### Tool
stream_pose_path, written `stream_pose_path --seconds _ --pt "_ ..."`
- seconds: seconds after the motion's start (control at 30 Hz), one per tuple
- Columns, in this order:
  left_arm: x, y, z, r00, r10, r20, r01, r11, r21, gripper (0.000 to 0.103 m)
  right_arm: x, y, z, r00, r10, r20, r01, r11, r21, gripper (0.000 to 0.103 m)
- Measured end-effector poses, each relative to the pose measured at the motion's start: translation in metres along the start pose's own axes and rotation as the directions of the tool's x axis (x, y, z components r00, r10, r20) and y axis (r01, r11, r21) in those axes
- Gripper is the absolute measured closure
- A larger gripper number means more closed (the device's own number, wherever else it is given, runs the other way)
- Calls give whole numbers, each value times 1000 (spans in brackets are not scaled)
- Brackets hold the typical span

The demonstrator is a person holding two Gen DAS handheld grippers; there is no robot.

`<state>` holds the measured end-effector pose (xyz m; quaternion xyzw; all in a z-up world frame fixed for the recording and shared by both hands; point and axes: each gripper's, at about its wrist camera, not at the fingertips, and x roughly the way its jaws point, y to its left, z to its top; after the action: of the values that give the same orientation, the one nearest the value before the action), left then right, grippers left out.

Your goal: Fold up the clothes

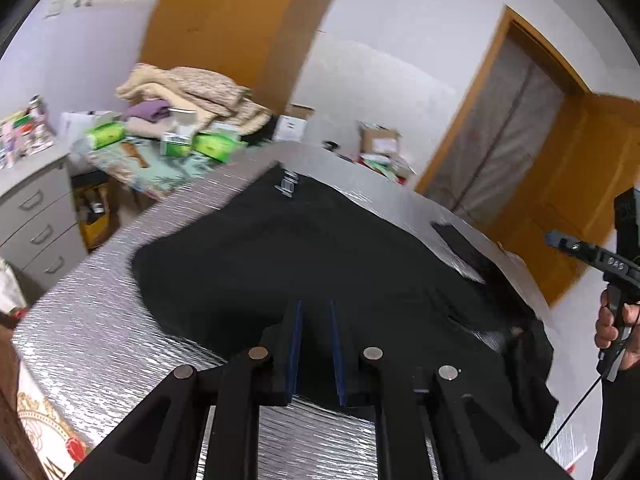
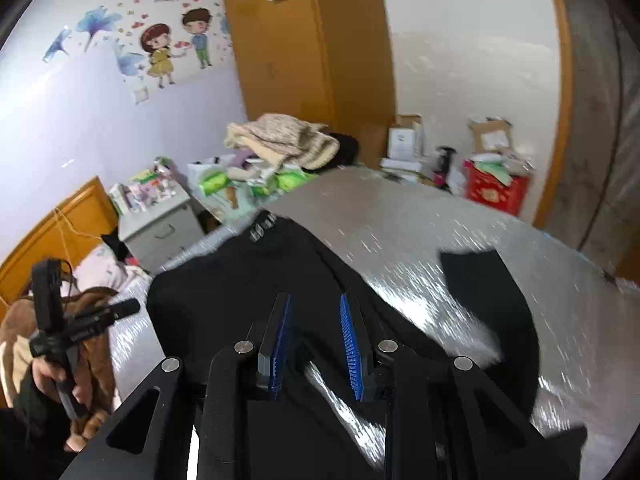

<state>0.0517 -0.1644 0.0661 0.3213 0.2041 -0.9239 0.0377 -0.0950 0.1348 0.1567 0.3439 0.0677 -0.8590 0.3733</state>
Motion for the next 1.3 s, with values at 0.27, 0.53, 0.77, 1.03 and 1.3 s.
stream_pose_path --seconds 0.27,0.53,0.77,1.03,1.3 --pt "49 -23 -30 989 -18 -148 27 998 60 89 17 -47 -96 990 -16 -139 41 983 177 77" --pt "24 33 -51 988 21 -152 -31 997 -65 90 -30 -74 -162 995 -78 -60 95 918 384 77" --pt "-7 74 -34 994 111 -20 -113 974 -197 88 -57 -34 -165 997 -36 63 10 929 370 76" --pt "13 109 -23 996 83 -33 -89 922 -377 76 -24 42 -159 988 155 -10 -153 983 105 62" --pt "0 147 -18 997 61 46 -29 858 -513 69 -1 70 -166 973 218 -75 -218 976 6 57"
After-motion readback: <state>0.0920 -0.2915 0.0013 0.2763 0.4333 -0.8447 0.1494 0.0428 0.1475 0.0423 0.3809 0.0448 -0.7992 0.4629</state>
